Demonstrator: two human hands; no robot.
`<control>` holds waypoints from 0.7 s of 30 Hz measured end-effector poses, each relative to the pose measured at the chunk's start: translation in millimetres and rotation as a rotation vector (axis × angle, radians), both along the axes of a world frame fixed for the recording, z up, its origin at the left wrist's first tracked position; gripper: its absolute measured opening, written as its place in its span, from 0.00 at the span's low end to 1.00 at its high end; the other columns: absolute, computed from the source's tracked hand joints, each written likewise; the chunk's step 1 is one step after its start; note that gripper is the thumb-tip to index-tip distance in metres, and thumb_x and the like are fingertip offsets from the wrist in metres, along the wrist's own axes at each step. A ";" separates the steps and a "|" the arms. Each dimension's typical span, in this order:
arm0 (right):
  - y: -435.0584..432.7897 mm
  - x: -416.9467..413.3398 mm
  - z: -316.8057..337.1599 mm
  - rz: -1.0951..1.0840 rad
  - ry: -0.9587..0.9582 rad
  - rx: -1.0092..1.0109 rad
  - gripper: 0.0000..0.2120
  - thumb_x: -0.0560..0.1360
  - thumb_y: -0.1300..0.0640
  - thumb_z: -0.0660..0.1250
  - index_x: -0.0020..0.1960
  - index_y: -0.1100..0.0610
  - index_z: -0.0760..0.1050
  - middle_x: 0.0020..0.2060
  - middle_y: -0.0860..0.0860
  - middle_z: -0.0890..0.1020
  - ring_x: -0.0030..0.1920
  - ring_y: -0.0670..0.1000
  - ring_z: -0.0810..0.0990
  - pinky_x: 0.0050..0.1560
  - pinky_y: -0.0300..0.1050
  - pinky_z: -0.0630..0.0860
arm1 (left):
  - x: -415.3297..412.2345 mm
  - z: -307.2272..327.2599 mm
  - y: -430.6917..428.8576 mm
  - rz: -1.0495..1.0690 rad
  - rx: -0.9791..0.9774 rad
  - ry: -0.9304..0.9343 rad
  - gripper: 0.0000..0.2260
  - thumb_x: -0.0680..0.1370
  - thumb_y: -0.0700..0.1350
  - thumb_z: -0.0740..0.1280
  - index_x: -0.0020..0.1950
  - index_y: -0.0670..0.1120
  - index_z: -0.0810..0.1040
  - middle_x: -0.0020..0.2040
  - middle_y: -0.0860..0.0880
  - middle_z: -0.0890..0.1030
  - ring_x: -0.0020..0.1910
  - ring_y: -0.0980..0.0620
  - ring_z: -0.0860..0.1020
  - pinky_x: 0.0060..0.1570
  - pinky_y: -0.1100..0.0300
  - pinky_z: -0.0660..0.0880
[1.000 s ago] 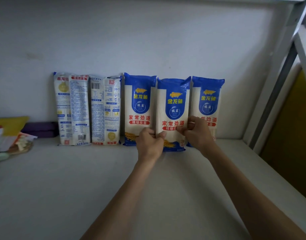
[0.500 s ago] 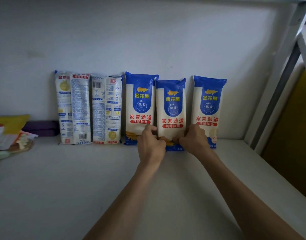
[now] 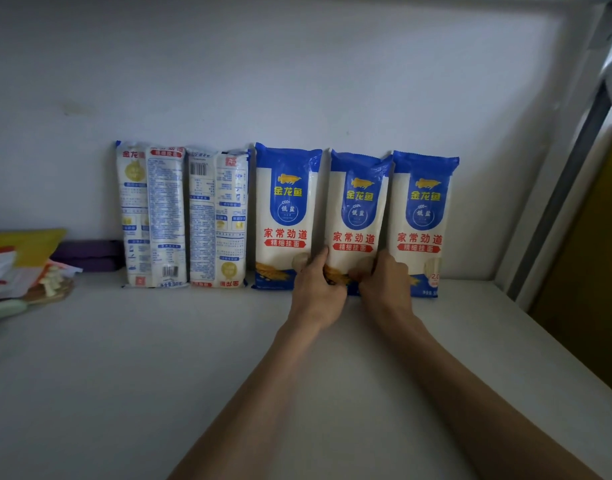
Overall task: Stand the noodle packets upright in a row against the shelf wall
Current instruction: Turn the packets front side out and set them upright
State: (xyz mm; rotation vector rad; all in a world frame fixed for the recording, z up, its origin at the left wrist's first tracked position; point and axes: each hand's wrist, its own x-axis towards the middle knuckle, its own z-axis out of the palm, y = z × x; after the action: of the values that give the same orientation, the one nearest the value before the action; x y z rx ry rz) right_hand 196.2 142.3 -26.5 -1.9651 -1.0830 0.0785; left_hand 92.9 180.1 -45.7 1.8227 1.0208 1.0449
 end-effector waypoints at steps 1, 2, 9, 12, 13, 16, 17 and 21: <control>1.3 -1.0 0.2 0.006 0.001 0.005 0.15 0.73 0.67 0.69 0.58 0.62 0.73 0.55 0.60 0.81 0.55 0.59 0.80 0.54 0.53 0.78 | -0.3 0.8 -0.1 -0.027 -0.016 0.038 0.32 0.76 0.38 0.68 0.78 0.54 0.61 0.70 0.48 0.73 0.69 0.48 0.71 0.69 0.50 0.69; 2.2 -1.7 0.3 0.011 0.001 0.005 0.15 0.73 0.67 0.68 0.59 0.63 0.73 0.55 0.60 0.81 0.55 0.59 0.80 0.54 0.53 0.78 | 0.1 1.2 0.3 -0.054 -0.035 0.074 0.34 0.77 0.37 0.67 0.79 0.54 0.58 0.71 0.48 0.71 0.70 0.48 0.70 0.70 0.51 0.68; -3.9 6.8 19.2 0.054 0.076 -0.049 0.10 0.75 0.63 0.69 0.56 0.62 0.78 0.55 0.59 0.82 0.55 0.59 0.80 0.56 0.53 0.78 | -13.2 8.0 4.3 0.197 0.057 -0.106 0.21 0.77 0.32 0.65 0.68 0.44 0.72 0.65 0.46 0.76 0.64 0.49 0.75 0.60 0.62 0.72; -6.3 13.8 29.9 -0.159 0.058 0.124 0.22 0.73 0.54 0.72 0.62 0.61 0.71 0.60 0.58 0.78 0.59 0.57 0.78 0.57 0.54 0.77 | -29.2 12.0 14.4 0.503 0.153 -0.201 0.21 0.74 0.33 0.69 0.66 0.42 0.70 0.65 0.43 0.72 0.65 0.47 0.72 0.56 0.61 0.74; -7.0 15.9 29.3 -0.235 0.035 0.200 0.27 0.72 0.53 0.74 0.64 0.61 0.67 0.62 0.59 0.75 0.62 0.58 0.76 0.59 0.55 0.76 | -34.1 12.3 18.1 0.589 0.152 -0.171 0.25 0.73 0.35 0.71 0.68 0.41 0.67 0.67 0.42 0.69 0.67 0.45 0.69 0.58 0.58 0.74; -7.0 23.2 20.2 -0.373 0.016 0.197 0.36 0.67 0.56 0.77 0.67 0.62 0.61 0.64 0.61 0.68 0.66 0.61 0.69 0.64 0.58 0.71 | -41.2 8.2 26.6 0.665 0.080 -0.035 0.42 0.70 0.44 0.76 0.77 0.41 0.56 0.74 0.40 0.60 0.74 0.40 0.59 0.68 0.45 0.67; -6.1 25.5 17.2 -0.379 0.047 0.158 0.37 0.67 0.56 0.77 0.68 0.62 0.60 0.64 0.62 0.67 0.66 0.62 0.68 0.65 0.59 0.69 | -41.6 6.9 26.6 0.652 0.073 -0.010 0.45 0.69 0.45 0.77 0.78 0.42 0.53 0.75 0.40 0.58 0.75 0.40 0.58 0.68 0.44 0.66; -1.2 33.1 10.8 -0.310 0.123 0.173 0.38 0.68 0.59 0.76 0.70 0.63 0.58 0.65 0.63 0.67 0.67 0.63 0.67 0.65 0.60 0.69 | -36.2 1.0 29.0 0.578 0.182 0.012 0.39 0.71 0.41 0.75 0.77 0.45 0.59 0.71 0.43 0.64 0.71 0.43 0.64 0.62 0.45 0.74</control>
State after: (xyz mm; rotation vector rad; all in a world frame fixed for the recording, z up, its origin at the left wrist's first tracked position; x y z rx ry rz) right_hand 229.3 141.0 -15.7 -1.9200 -0.6743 -0.0593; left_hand 56.6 209.1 -44.7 1.7090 1.5558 1.5062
